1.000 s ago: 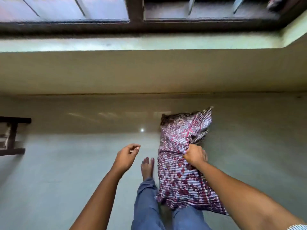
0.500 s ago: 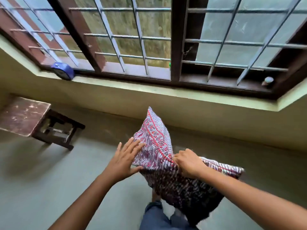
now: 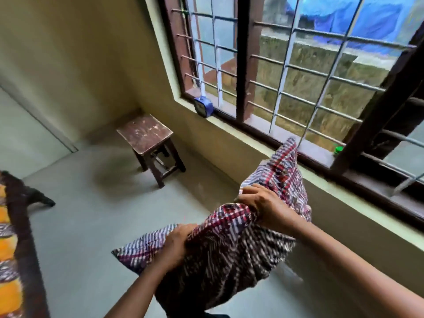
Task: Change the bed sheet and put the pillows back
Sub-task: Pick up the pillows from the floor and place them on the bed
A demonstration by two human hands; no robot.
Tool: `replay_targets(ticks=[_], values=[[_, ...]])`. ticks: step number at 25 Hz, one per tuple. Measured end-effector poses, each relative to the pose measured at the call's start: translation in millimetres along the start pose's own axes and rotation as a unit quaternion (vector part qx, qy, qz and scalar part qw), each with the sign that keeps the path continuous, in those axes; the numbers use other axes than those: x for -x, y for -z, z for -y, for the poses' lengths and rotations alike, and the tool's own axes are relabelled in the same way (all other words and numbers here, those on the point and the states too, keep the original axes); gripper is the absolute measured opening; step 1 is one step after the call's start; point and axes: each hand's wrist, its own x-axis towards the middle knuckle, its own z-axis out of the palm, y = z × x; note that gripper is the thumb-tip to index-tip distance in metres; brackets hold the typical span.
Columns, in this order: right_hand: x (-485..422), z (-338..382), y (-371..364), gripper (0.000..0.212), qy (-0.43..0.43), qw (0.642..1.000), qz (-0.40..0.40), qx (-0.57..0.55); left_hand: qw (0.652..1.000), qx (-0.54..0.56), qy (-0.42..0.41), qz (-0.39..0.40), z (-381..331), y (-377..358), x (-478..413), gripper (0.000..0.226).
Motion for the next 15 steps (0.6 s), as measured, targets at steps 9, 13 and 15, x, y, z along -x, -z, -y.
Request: replay_targets(ticks=[9, 13, 15], values=[[-239, 38, -50, 0.031, 0.109, 0.994, -0.002, -0.025, 0.916, 0.088, 0.179, -0.347, 116, 136, 17, 0.054], [-345, 70, -107, 0.018, 0.109, 0.991, 0.007, -0.072, 0.897, 0.059, 0.198, -0.391, 159, 232, 19, 0.020], [-395, 93, -141, 0.027, 0.129, 0.985, -0.001, -0.114, 0.878, 0.069, 0.232, -0.413, 182, 275, 20, 0.024]])
